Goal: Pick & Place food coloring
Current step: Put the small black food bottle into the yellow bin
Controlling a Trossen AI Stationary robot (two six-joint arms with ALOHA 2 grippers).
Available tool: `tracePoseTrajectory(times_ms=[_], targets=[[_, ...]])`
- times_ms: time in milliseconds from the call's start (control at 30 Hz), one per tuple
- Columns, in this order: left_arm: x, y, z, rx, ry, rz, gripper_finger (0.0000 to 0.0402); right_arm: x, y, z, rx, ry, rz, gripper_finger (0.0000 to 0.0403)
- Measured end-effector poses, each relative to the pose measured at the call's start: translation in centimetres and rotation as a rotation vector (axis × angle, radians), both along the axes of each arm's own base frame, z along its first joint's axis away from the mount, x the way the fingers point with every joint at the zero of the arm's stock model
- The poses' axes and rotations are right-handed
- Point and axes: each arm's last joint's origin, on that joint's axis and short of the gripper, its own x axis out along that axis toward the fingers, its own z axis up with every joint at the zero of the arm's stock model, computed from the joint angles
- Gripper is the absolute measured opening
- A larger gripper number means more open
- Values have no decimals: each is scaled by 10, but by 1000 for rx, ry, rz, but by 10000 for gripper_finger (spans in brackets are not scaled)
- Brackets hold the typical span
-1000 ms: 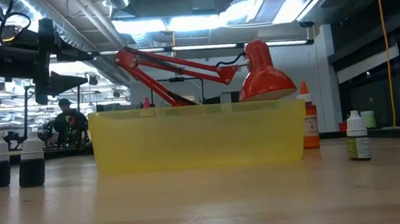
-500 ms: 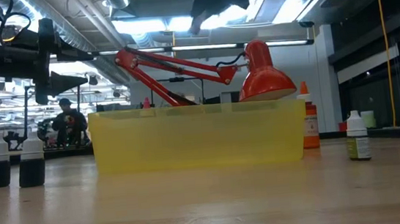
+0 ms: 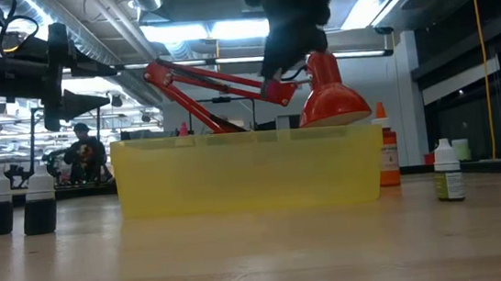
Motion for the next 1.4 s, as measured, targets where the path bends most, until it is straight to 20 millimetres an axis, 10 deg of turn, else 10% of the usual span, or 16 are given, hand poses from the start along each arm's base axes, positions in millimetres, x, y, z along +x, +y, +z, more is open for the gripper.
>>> tracePoseTrajectory(times_ms=[900, 1400], targets=[[0, 0, 0, 0, 0, 0, 311, -18, 20, -83, 53, 252, 170, 61], [0, 0, 0, 0, 0, 0, 311, -16, 20, -96, 32, 338, 196, 66]])
